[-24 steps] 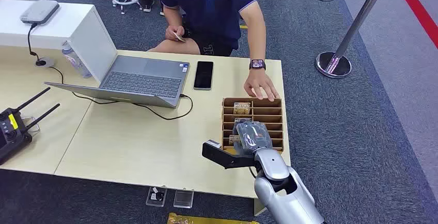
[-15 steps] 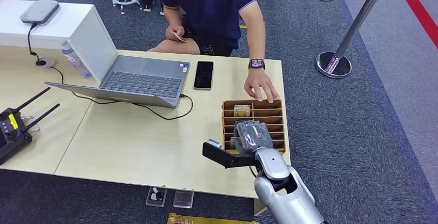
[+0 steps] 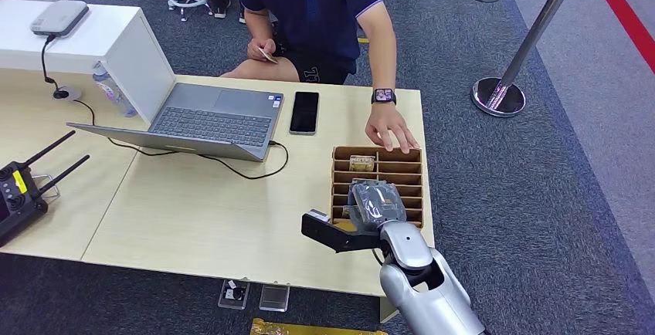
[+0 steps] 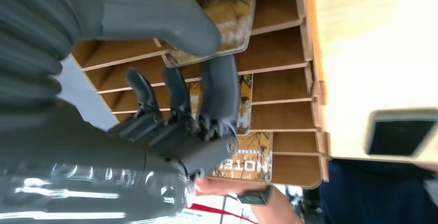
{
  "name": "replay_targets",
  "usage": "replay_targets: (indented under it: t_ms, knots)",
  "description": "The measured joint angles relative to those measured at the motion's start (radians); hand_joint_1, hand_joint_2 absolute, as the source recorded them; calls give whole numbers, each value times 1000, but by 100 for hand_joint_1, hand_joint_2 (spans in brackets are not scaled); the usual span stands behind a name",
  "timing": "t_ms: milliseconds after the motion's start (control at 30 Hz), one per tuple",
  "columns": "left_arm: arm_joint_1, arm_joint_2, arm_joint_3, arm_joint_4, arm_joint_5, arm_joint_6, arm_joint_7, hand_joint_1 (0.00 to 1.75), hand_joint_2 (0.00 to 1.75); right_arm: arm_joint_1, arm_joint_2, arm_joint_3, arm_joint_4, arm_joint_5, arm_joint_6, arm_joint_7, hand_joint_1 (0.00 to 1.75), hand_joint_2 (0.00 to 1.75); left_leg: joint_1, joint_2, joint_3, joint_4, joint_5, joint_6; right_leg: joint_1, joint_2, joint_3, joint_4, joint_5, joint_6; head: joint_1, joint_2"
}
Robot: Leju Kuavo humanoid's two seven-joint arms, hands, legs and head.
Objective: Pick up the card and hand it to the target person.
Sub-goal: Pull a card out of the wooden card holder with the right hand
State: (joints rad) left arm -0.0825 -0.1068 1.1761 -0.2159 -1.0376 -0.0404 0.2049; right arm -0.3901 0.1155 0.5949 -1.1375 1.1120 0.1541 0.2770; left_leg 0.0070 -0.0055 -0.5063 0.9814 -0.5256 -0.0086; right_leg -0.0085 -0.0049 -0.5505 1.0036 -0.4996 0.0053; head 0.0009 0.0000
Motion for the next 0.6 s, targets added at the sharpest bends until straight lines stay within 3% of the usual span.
replay_targets:
  t_ms: [400, 533, 600]
  knots:
    - [0, 0, 1, 0, 1, 1, 1, 0, 175, 1, 8, 0, 0, 0, 0, -3, 149, 175, 0, 0, 0, 0, 0, 0, 0, 0, 0, 0, 0, 0, 0, 0]
    - [0, 0, 1, 0, 1, -9, -13, 0, 0, 0, 8, 0, 0, 0, -1, -3, 151, 175, 0, 0, 0, 0, 0, 0, 0, 0, 0, 0, 0, 0, 0, 0]
    - [0, 0, 0, 0, -2, -13, -28, 0, 87, 0, 8, 0, 0, 0, -2, -3, 150, 175, 0, 0, 0, 0, 0, 0, 0, 0, 0, 0, 0, 0, 0, 0]
